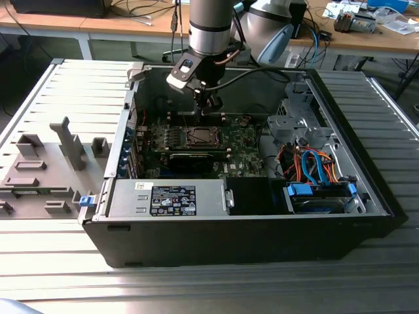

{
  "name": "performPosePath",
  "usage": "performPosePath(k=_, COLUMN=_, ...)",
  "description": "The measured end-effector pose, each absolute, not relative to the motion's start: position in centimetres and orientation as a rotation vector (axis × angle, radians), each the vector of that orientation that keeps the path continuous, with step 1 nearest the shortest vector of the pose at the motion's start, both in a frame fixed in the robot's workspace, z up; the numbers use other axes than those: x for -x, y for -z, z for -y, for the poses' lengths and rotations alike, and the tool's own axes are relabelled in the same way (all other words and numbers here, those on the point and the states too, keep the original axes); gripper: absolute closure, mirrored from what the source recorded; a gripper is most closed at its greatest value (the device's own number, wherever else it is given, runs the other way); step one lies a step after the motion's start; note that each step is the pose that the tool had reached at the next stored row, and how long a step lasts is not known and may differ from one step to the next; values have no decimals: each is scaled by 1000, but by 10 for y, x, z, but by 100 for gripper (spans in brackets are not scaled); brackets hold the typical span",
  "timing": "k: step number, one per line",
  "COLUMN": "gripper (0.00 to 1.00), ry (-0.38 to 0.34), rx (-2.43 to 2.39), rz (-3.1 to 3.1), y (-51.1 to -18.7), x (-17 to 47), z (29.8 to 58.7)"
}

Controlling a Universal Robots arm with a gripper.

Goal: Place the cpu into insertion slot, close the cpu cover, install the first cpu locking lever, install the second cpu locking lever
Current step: 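Install the first cpu locking lever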

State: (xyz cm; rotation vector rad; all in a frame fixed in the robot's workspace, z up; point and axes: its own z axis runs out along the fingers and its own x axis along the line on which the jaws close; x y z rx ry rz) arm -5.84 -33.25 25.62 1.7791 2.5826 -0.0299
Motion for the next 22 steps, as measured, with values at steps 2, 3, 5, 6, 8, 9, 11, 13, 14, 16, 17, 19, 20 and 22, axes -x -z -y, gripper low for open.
performPosePath(k=2, gripper=89, ry=30, rx=-1766, rz=-2592, y=-256, x=58, z=333)
performPosePath(k=3, gripper=89, ry=30, rx=-1761, rz=-2595, y=-256, x=58, z=333)
performPosePath(k=5, gripper=89, ry=30, rx=-1749, rz=-2603, y=-256, x=58, z=333)
performPosePath(k=6, gripper=89, ry=30, rx=-1746, rz=-2605, y=-256, x=58, z=333)
performPosePath(k=8, gripper=89, ry=30, rx=-1734, rz=-2613, y=-256, x=58, z=333)
performPosePath(k=9, gripper=89, ry=30, rx=-1729, rz=-2616, y=-256, x=58, z=333)
performPosePath(k=11, gripper=89, ry=30, rx=-1722, rz=-2621, y=-256, x=58, z=333)
performPosePath(k=13, gripper=89, ry=30, rx=-1710, rz=-2628, y=-256, x=58, z=333)
performPosePath(k=14, gripper=89, ry=30, rx=-1701, rz=-2634, y=-256, x=58, z=333)
performPosePath(k=16, gripper=89, ry=29, rx=-1688, rz=-2642, y=-256, x=58, z=333)
performPosePath(k=17, gripper=89, ry=29, rx=-1683, rz=-2646, y=-256, x=58, z=333)
performPosePath(k=19, gripper=89, ry=29, rx=-1654, rz=-2664, y=-256, x=58, z=333)
performPosePath(k=20, gripper=89, ry=29, rx=-1641, rz=-2671, y=-256, x=58, z=333)
performPosePath(k=22, gripper=89, ry=29, rx=-1618, rz=-2685, y=-256, x=58, z=333)
